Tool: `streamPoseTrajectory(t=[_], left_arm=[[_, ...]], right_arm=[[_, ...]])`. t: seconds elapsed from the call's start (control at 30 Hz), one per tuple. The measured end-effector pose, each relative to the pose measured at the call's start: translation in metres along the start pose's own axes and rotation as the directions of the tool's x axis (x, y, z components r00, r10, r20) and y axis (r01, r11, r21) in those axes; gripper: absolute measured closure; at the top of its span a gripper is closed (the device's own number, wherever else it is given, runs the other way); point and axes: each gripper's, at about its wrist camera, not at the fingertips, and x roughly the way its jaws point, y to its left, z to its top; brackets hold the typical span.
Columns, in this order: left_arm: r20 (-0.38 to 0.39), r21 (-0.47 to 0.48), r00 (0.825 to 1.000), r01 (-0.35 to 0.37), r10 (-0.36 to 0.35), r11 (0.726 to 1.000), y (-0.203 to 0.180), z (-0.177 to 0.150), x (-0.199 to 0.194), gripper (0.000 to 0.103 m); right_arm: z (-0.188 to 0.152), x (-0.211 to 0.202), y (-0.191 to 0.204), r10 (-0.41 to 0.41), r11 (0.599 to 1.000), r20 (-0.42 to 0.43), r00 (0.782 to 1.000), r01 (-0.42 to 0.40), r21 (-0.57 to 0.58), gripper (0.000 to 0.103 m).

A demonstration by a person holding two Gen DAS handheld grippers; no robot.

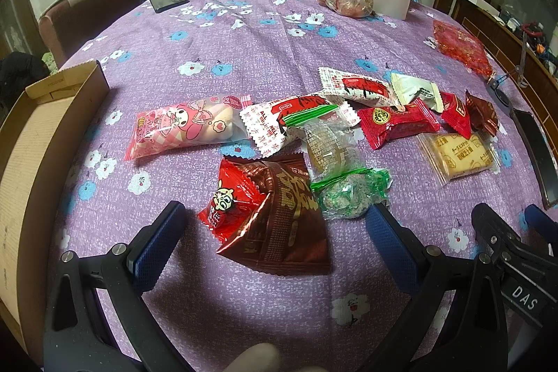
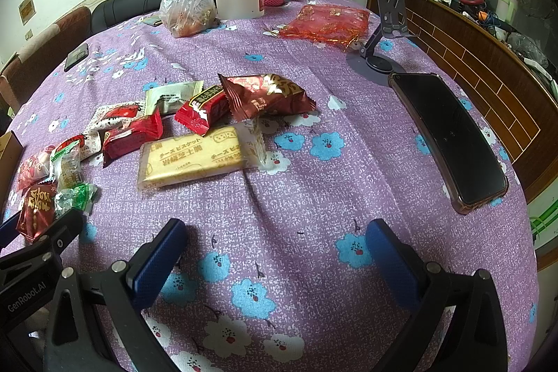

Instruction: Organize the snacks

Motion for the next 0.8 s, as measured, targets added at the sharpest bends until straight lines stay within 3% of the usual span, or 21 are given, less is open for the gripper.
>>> streamPoseTrajectory(t=[0.8], left_arm=[[-0.032,0.1,0.997,0.07,-0.067,0.993,0.0,-0.015,-0.013,0.0]], right_arm=[[0.0,0.0,0.0,0.0,1.0,0.0,1.0,0.0,0.0,0.0]])
